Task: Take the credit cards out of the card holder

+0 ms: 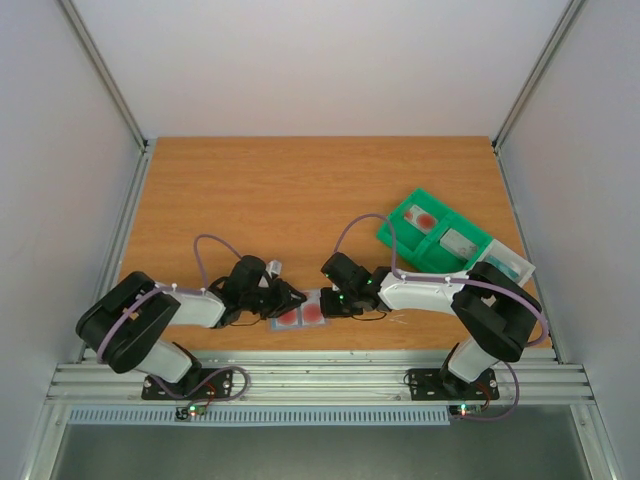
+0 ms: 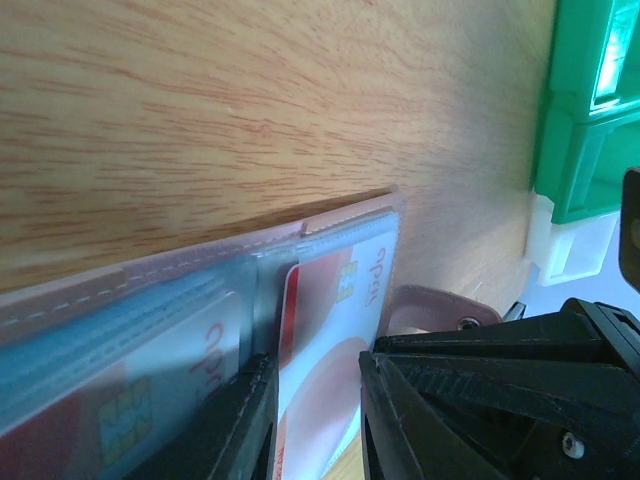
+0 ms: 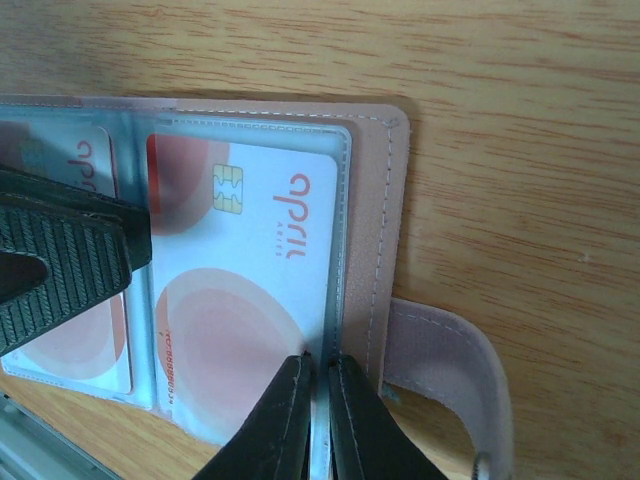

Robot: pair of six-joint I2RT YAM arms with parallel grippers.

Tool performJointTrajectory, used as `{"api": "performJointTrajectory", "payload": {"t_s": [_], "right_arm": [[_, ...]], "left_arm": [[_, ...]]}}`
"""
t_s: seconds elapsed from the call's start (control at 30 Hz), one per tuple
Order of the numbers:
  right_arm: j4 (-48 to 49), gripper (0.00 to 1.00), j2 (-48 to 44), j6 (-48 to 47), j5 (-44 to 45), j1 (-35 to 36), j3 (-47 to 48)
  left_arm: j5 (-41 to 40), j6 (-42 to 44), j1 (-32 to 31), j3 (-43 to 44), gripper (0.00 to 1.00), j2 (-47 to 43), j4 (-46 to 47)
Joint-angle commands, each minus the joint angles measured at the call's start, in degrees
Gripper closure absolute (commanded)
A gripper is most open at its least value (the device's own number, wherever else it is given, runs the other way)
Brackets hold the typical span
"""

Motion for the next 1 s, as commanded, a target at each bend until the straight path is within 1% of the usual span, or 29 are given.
{"api": "performJointTrajectory", "payload": {"t_s": [0.0, 0.17, 0.37, 0.47, 0.53, 0.6, 0.8, 0.97], "right_arm": [[-0.42, 0.93, 0.76, -0.46, 0.42, 0.44, -0.92], [-0.40, 0.96, 1.22, -0.81, 0.76, 0.44, -1.27], [0.14, 0.98, 1.45, -0.68, 0.39, 0.43, -1.57], [0.07, 0.99, 1.18, -0.70, 0.44, 0.43, -1.44], [-0.29, 0.99, 1.00, -0.65, 0.08, 0.44, -1.07], [-0.87, 0.98, 0.37, -0.55, -0.93, 0.40, -0.30], [-3.63, 0.90, -2.73, -1.61, -2.36, 0.44, 2.97], [-3.42, 0.89, -2.07, -1.70, -2.64, 0.40, 4.03]], "left_arm": [[-1.17, 0.41, -0.75, -0.25, 0.75, 1.40, 0.55], [-1.00, 0.42, -0.87, -1.60, 0.74, -1.21, -1.18], [-2.73, 0.62, -0.81, -2.57, 0.73, -8.50, -8.11], [-3.94, 1.13, -0.85, -2.34, 0.73, -10.64, -11.59], [-4.09, 1.87, -0.81, -2.18, 0.73, -10.48, -12.62], [-3.46, 1.93, -0.88, -2.18, 0.73, -9.59, -11.75], [-3.03, 1.81, -0.86, -2.09, 0.74, -7.22, -9.53], [-2.67, 1.83, -0.88, -1.91, 0.74, -6.39, -8.56]]}}
